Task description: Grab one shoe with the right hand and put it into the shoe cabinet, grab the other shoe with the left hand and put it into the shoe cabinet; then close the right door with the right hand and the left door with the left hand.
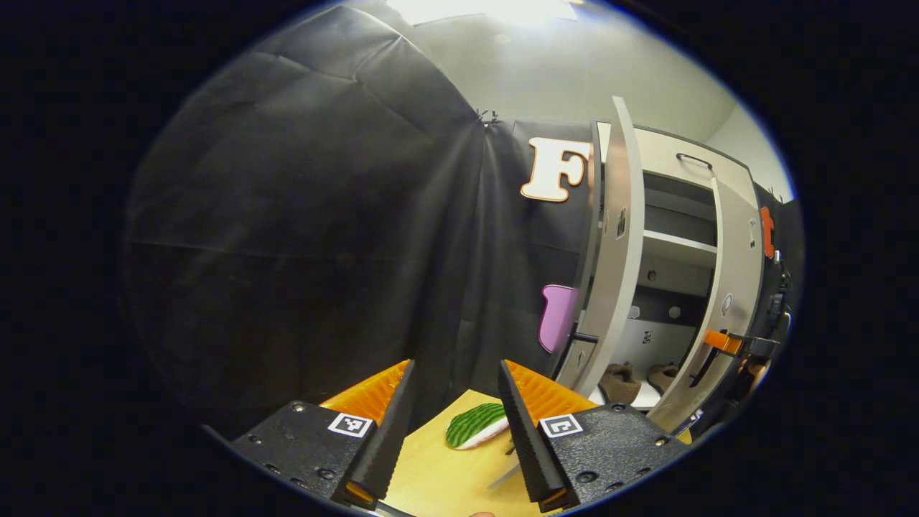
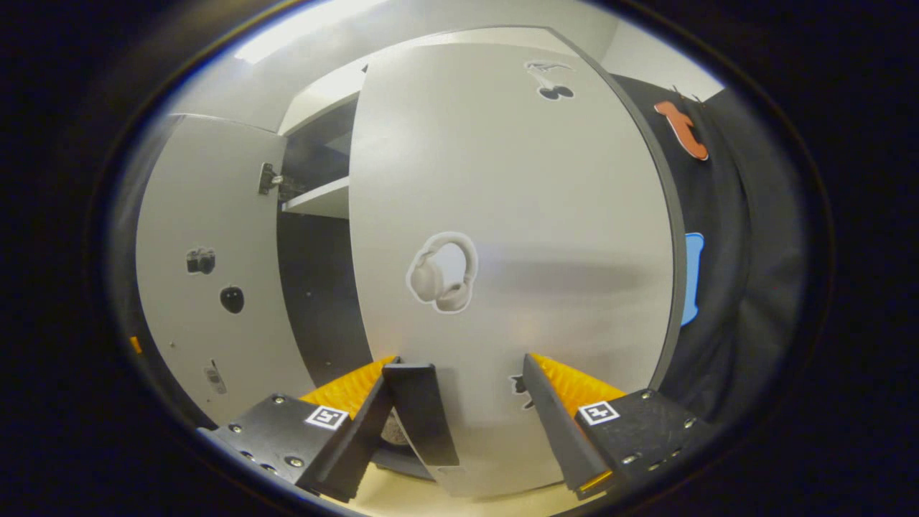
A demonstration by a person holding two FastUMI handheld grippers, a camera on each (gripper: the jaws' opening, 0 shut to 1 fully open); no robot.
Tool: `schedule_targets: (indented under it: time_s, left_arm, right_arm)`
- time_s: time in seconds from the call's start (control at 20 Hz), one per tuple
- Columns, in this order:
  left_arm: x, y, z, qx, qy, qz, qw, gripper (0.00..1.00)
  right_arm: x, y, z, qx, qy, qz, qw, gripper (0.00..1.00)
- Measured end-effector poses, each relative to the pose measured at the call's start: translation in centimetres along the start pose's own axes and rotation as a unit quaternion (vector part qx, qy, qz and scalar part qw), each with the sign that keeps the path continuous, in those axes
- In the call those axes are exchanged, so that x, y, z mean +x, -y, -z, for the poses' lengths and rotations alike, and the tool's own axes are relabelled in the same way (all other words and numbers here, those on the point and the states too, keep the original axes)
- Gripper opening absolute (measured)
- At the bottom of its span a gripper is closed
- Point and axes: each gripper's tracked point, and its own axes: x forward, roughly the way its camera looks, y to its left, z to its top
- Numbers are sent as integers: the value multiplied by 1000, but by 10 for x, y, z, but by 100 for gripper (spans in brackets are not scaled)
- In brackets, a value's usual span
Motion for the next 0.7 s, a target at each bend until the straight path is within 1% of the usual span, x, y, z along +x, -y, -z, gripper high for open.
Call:
schedule_targets:
  time_s: [0.1,0.5,0.7]
  left_arm:
    - [2,-4,0,-1,1,-2,1000,70]
    - [11,-21,-1,0,1,-12,1000,70]
    - [18,-17,-1,1,0,2,1000,71]
  right_arm:
    - [2,0,1,0,2,12,1000,100]
    - [13,0,-2,-7,11,53,999,100]
    - [14,-1,-1,-12,14,61,998,100]
